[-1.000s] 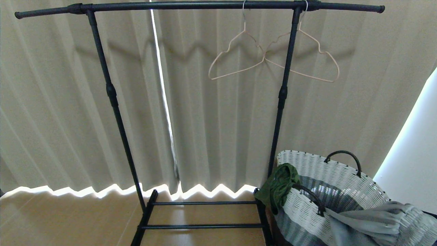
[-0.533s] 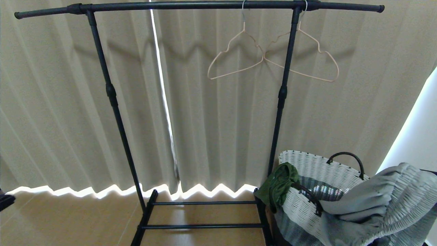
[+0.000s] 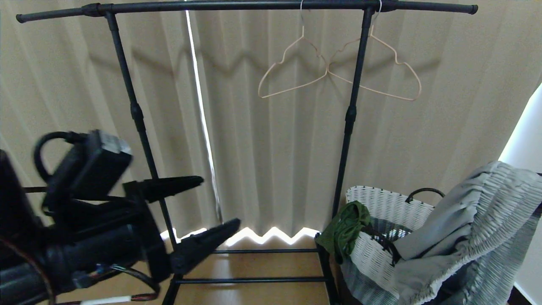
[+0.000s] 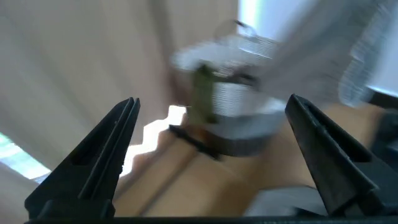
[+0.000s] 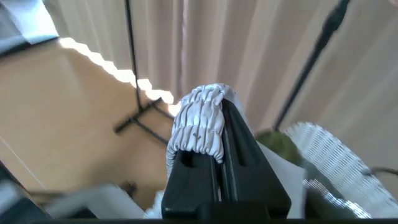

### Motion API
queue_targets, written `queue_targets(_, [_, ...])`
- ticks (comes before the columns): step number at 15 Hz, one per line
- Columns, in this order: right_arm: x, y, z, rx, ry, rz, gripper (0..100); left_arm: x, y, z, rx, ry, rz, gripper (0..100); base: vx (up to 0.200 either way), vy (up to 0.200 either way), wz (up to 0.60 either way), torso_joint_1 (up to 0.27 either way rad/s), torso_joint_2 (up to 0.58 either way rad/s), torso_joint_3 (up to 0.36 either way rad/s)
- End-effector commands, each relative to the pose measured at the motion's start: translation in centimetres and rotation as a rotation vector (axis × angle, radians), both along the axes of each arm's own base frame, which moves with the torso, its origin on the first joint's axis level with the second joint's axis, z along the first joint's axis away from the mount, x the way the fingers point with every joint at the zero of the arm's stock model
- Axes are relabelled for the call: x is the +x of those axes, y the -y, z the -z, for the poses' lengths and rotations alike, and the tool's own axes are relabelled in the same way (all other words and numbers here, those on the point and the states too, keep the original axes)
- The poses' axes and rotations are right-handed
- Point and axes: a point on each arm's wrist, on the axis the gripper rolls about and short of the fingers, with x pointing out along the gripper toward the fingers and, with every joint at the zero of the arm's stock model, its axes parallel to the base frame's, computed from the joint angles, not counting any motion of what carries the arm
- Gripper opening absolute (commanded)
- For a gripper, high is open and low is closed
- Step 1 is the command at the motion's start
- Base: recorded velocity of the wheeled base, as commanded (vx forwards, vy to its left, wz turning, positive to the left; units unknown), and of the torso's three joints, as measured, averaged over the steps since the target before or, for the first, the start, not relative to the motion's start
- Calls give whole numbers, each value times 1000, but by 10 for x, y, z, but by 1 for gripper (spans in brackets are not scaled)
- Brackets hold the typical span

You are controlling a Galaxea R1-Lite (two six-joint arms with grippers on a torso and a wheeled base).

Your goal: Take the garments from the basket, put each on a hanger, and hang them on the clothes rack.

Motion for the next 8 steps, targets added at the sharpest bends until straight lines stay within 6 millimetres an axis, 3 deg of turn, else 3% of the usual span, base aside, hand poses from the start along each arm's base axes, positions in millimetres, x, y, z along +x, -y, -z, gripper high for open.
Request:
queue_targets(1, [1,-5,-5,38,9,-40,0,5,82,29,66,-103,152,100,0,0,0,0,0,0])
queue_targets(4, [5,-10,-8,50,27,-60,0,-15,140,37,50,-176,200,100,0,0,0,0,0,0])
queue_targets(8, [6,-10,-11,60,50,-61,0,-36,182,60,23,-329,185,100,0,0,0,0,0,0])
